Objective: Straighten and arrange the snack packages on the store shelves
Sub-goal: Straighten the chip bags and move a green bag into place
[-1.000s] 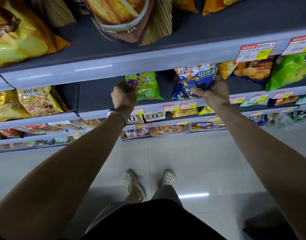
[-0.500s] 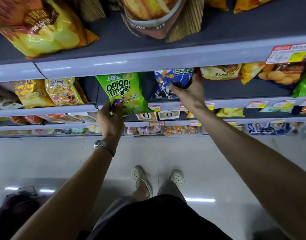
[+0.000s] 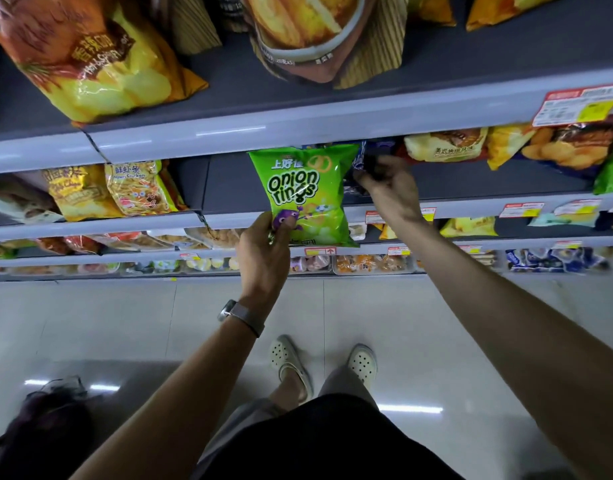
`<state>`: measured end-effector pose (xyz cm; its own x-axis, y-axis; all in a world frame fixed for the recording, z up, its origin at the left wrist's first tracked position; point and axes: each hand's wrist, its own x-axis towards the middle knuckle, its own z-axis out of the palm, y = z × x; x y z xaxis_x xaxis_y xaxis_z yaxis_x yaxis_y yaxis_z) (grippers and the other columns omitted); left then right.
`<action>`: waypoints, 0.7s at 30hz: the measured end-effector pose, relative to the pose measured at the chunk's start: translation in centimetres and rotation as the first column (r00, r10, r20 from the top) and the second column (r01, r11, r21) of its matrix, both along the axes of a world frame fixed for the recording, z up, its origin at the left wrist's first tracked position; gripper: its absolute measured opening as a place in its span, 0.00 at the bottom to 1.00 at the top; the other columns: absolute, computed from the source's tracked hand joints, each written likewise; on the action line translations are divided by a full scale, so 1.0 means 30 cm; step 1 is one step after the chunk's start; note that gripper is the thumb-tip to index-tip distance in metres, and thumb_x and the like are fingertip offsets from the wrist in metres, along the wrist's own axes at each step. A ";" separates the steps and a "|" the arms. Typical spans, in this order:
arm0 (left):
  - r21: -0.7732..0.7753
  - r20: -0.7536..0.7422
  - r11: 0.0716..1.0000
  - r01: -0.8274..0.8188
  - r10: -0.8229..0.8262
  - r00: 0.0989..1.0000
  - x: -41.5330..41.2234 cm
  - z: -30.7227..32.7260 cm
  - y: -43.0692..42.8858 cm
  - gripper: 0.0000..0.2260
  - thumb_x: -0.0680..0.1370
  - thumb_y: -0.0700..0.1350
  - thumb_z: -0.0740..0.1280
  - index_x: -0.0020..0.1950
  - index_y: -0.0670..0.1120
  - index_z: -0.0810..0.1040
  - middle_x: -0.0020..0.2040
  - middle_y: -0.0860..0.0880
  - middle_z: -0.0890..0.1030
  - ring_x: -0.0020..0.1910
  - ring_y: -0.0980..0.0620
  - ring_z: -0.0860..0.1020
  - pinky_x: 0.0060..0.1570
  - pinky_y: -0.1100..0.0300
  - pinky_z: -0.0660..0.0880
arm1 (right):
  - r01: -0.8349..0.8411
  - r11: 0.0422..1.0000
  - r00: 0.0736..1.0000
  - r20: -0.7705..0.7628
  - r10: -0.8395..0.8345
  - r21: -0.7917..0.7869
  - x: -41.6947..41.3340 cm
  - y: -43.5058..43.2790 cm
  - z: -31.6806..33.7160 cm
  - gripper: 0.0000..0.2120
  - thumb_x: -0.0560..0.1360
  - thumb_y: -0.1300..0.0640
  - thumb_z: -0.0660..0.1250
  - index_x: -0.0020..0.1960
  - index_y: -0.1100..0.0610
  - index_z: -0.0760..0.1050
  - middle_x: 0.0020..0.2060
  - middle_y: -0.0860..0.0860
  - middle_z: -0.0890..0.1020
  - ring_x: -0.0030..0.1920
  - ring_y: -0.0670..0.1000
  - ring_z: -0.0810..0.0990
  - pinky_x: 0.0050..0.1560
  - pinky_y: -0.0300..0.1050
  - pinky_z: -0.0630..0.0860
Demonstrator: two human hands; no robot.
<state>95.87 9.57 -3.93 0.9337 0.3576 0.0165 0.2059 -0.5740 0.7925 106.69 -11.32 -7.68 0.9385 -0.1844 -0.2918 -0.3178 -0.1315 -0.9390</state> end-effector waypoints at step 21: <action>-0.129 -0.093 0.971 0.199 -0.212 0.973 0.285 -0.077 -0.640 0.20 0.82 0.50 0.72 0.34 0.49 0.69 0.29 0.54 0.69 0.36 0.48 0.65 0.34 0.57 0.62 | -0.034 0.978 0.999 0.005 0.036 -0.206 -0.103 -0.482 0.005 0.26 0.80 0.47 0.71 0.75 0.51 0.71 0.62 0.46 0.82 0.61 0.49 0.80 0.60 0.42 0.73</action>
